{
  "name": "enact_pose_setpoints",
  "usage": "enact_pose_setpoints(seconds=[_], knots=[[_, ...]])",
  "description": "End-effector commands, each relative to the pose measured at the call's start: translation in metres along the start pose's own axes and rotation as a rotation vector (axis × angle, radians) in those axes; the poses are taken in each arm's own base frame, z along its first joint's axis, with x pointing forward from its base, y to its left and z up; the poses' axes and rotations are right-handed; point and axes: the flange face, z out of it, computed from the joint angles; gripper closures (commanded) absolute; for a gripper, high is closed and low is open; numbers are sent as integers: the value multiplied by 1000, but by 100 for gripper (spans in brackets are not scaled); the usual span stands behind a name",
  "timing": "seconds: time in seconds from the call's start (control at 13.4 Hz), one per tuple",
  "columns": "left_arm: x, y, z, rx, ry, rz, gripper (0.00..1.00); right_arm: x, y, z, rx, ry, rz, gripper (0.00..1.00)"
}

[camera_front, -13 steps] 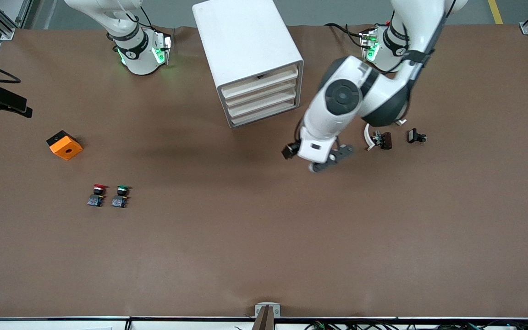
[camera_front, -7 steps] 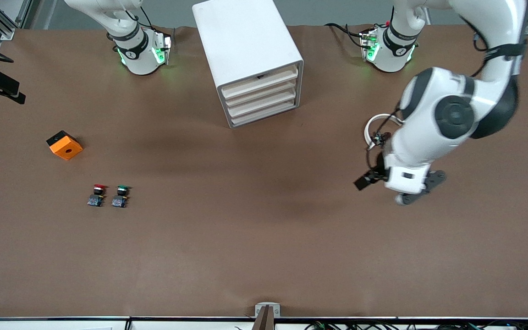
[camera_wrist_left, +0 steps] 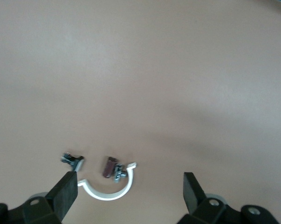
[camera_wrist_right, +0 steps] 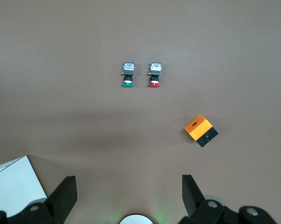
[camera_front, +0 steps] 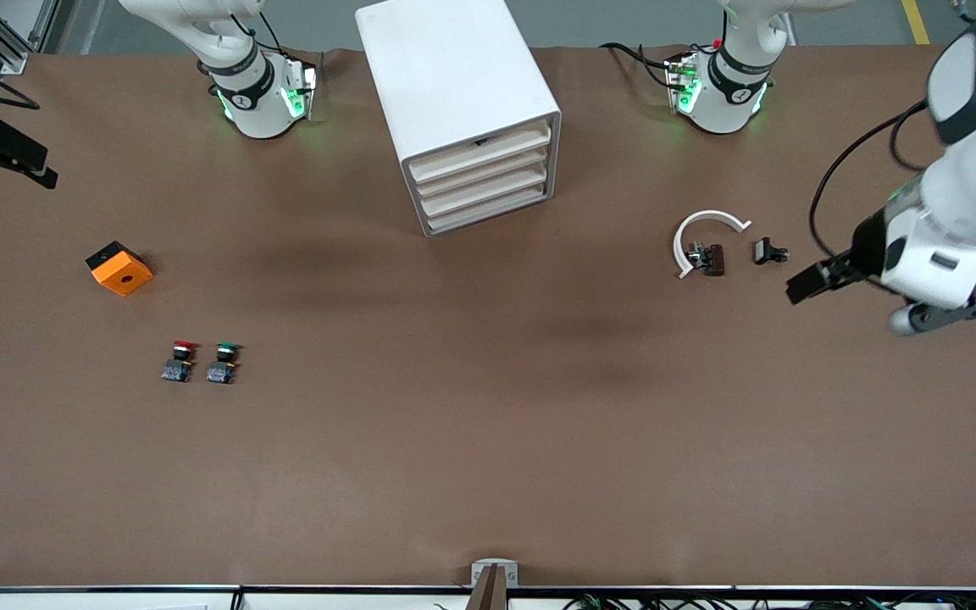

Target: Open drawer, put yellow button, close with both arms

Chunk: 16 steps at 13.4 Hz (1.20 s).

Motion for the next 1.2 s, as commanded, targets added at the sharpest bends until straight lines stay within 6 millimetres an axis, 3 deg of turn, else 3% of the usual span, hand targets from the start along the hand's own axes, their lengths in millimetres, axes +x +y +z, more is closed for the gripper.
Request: enact_pose_setpoints(seconds=[0.0,0.3,0.45,0.9,1.12], knots=[[-39,-16,-35,39,5,96,0,-17,5,0,14,23,19,0],[-100,-51,-65,60,15,200,0,-18,0,-1,22,21,12,0],[-117,-60,-65,68,13,224,0,-18,0,-1,39,19,15,0],[-104,-73,-54,72,-12,202,0,-18,1,-1,42,17,16,0],[-92,-71,-61,69,-16,195,0,-18,1,0,40,16,15,0]])
